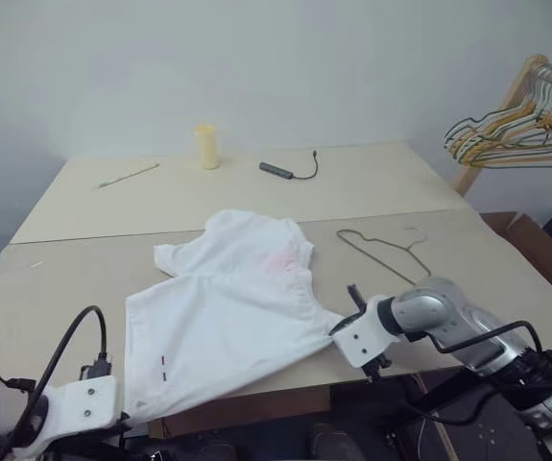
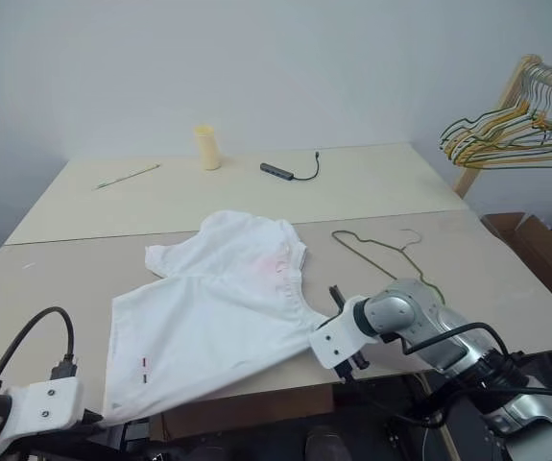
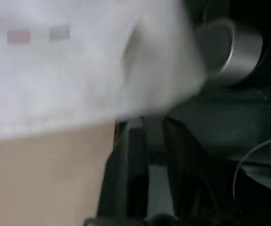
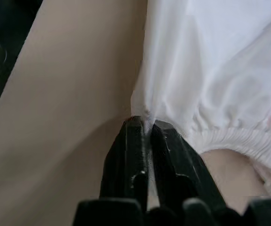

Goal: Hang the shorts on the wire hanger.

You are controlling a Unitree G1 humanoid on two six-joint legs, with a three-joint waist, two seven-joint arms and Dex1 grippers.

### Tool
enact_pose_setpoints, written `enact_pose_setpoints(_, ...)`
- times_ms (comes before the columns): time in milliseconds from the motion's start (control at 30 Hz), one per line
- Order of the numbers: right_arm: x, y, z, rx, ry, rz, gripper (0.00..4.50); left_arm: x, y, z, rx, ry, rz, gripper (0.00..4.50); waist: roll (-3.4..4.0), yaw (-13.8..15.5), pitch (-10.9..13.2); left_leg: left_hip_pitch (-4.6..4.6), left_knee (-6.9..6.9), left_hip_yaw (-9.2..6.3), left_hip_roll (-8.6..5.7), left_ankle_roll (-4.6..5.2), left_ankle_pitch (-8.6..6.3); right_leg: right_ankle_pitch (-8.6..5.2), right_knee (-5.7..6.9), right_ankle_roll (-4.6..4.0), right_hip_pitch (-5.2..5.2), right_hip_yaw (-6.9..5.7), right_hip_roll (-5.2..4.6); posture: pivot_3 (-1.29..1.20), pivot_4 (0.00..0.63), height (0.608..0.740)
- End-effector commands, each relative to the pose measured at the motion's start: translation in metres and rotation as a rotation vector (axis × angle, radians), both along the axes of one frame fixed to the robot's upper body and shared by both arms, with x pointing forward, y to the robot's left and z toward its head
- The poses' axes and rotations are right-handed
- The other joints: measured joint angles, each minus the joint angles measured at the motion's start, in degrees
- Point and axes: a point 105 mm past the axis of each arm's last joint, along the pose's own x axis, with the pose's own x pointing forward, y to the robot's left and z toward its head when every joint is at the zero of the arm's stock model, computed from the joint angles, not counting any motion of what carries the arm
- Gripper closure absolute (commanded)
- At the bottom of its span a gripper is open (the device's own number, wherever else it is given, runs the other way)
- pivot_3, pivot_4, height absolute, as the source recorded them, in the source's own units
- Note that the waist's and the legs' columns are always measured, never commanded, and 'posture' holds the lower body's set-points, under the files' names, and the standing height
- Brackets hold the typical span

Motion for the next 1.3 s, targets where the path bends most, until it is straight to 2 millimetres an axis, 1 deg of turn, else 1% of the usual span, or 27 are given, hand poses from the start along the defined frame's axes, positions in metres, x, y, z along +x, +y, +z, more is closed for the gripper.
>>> enact_pose_setpoints(33, -0.003, -0.001, 0.019, 0.027, -0.002, -0.006, 2.44, 0.005, 0.006, 0.009, 0.034, -0.028, -0.020, 2.57, -0.03, -0.02, -0.01, 0.00, 0.00, 0.00, 0.03, 0.00, 0.00, 0.01, 0.00, -0.01, -0.01, 0.00, 0.02, -0.07, 0.000, 0.740)
enact_pose_setpoints(133, -0.010, -0.003, 0.031, 0.073, 0.051, -0.045, 1.30, 0.006, 0.013, 0.016, 0.049, -0.029, -0.015, 1.54, -0.04, -0.07, 0.00, 0.02, 0.01, 0.05, 0.16, 0.00, 0.00, 0.02, 0.00, -0.05, 0.00, 0.00, 0.05, -0.07, 0.000, 0.740)
enact_pose_setpoints(233, -0.023, 0.004, 0.048, 0.182, 0.149, -0.058, 0.22, 0.007, 0.027, 0.021, 0.098, -0.033, -0.005, 0.55, -0.03, -0.11, 0.00, 0.02, 0.00, 0.13, 0.29, 0.00, 0.00, 0.02, 0.00, -0.06, -0.05, 0.00, 0.05, -0.08, 0.000, 0.740)
enact_pose_setpoints(267, -0.028, 0.006, 0.052, 0.211, 0.183, -0.055, 0.00, 0.009, 0.030, 0.022, 0.107, -0.037, -0.003, 0.21, -0.03, -0.15, 0.00, 0.02, 0.00, 0.14, 0.32, -0.01, -0.01, 0.02, -0.01, -0.06, -0.06, 0.00, 0.08, -0.09, 0.000, 0.740)
enact_pose_setpoints(300, -0.032, 0.007, 0.055, 0.230, 0.213, -0.050, 0.00, 0.011, 0.032, 0.024, 0.110, -0.046, 0.000, 0.05, -0.04, -0.17, 0.00, 0.01, 0.00, 0.15, 0.35, -0.01, -0.01, 0.03, 0.00, -0.08, -0.09, 0.00, 0.12, -0.09, 0.000, 0.740)
enact_pose_setpoints(367, -0.034, 0.009, 0.060, 0.273, 0.234, -0.068, 0.00, 0.018, 0.031, 0.029, 0.097, -0.073, 0.000, 0.05, -0.06, -0.18, -0.01, 0.02, 0.00, 0.16, 0.37, -0.02, -0.02, 0.03, -0.01, -0.08, -0.10, 0.00, 0.15, -0.09, 0.000, 0.740)
enact_pose_setpoints(467, -0.019, 0.004, 0.064, 0.335, 0.208, -0.181, 0.00, 0.032, 0.019, 0.037, 0.030, -0.146, -0.009, 0.05, -0.10, -0.12, -0.03, -0.03, 0.03, 0.18, 0.39, -0.06, -0.04, 0.03, -0.01, -0.08, -0.19, 0.00, 0.12, -0.10, 0.000, 0.740)
enact_pose_setpoints(500, -0.008, 0.001, 0.066, 0.368, 0.189, -0.247, 0.00, 0.039, 0.010, 0.043, -0.033, -0.189, -0.007, 0.05, -0.10, -0.11, -0.03, -0.06, 0.04, 0.19, 0.39, -0.06, -0.04, 0.03, 0.00, -0.08, -0.23, 0.00, 0.11, -0.10, 0.000, 0.740)
enact_pose_setpoints(567, 0.026, -0.007, 0.068, 0.456, 0.132, -0.458, 0.00, 0.058, -0.011, 0.058, -0.185, -0.303, 0.006, 0.05, -0.13, -0.22, -0.06, -0.04, 0.04, 0.22, 0.40, -0.06, -0.04, 0.06, 0.00, -0.10, -0.22, 0.03, 0.10, -0.10, 0.000, 0.740)
enact_pose_setpoints(600, 0.043, -0.015, 0.068, 0.487, 0.106, -0.573, 0.00, 0.065, -0.022, 0.066, -0.263, -0.347, -0.002, 0.05, -0.15, -0.28, -0.07, -0.07, 0.08, 0.24, 0.40, -0.07, -0.04, 0.08, 0.06, -0.13, -0.27, 0.04, 0.11, -0.10, 0.000, 0.740)
enact_pose_setpoints(700, 0.084, -0.038, 0.062, 0.566, 0.084, -0.885, 0.00, 0.081, -0.050, 0.083, -0.437, -0.422, -0.028, 0.05, -0.15, -0.63, -0.08, -0.12, 0.07, 0.28, 0.39, -0.07, -0.04, 0.41, 0.06, 0.11, -0.29, 0.12, 0.15, -0.11, 0.000, 0.740)
enact_pose_setpoints(733, 0.093, -0.043, 0.061, 0.586, 0.082, -0.956, 0.00, 0.084, -0.055, 0.086, -0.471, -0.433, -0.034, 0.05, -0.13, -0.98, -0.07, -0.14, 0.06, 0.29, 0.35, -0.07, -0.04, 0.49, 0.02, 0.04, -0.30, 0.13, 0.18, -0.11, 0.000, 0.740)
enact_pose_setpoints(767, 0.099, -0.047, 0.060, 0.609, 0.088, -1.015, 0.00, 0.086, -0.061, 0.089, -0.501, -0.440, -0.040, 0.05, -0.13, -1.22, -0.07, -0.17, 0.04, 0.29, 0.32, -0.08, -0.05, 0.65, 0.02, -0.24, -0.32, 0.14, 0.18, -0.12, 0.000, 0.740)
enact_pose_setpoints(867, 0.116, -0.061, 0.053, 0.650, 0.110, -1.170, 0.00, 0.092, -0.077, 0.094, -0.585, -0.442, -0.064, 0.05, -0.11, -1.95, -0.07, -0.43, 0.00, 0.20, 0.28, -0.11, -0.07, 0.70, 0.01, -0.32, -0.50, 0.14, 0.27, -0.13, 0.000, 0.740)
enact_pose_setpoints(967, 0.126, -0.072, 0.044, 0.659, 0.124, -1.240, 0.00, 0.096, -0.089, 0.093, -0.631, -0.418, -0.097, 0.05, -0.10, -3.11, -0.07, -0.72, 0.01, 0.15, 0.25, -0.12, -0.09, 0.72, -0.01, -0.31, -0.70, 0.15, 0.25, -0.14, 0.000, 0.740)
enact_pose_setpoints(1067, 0.132, -0.080, 0.037, 0.656, 0.126, -1.250, 0.00, 0.096, -0.097, 0.092, -0.654, -0.392, -0.134, 0.05, -0.09, -4.23, -0.07, -0.81, 0.05, 0.13, 0.15, -0.12, -0.09, 0.78, -0.07, -0.20, -0.71, 0.20, 0.18, -0.14, 0.000, 0.740)
enact_pose_setpoints(1167, 0.138, -0.088, 0.032, 0.624, 0.103, -1.222, 0.00, 0.097, -0.104, 0.093, -0.681, -0.379, -0.162, 0.05, -0.07, -5.66, -0.05, -0.85, 0.11, 0.11, 0.07, -0.13, -0.09, 0.82, -0.08, -0.11, -0.69, 0.25, 0.14, -0.15, 0.000, 0.740)
enact_pose_setpoints(1300, 0.144, -0.094, 0.032, 0.613, 0.095, -1.172, 0.00, 0.098, -0.109, 0.093, -0.700, -0.370, -0.175, 0.05, -0.04, -7.66, -0.04, -0.72, 0.16, 0.08, 0.05, -0.13, -0.08, 0.84, -0.11, -0.02, -0.52, 0.32, 0.15, -0.15, 0.000, 0.740)
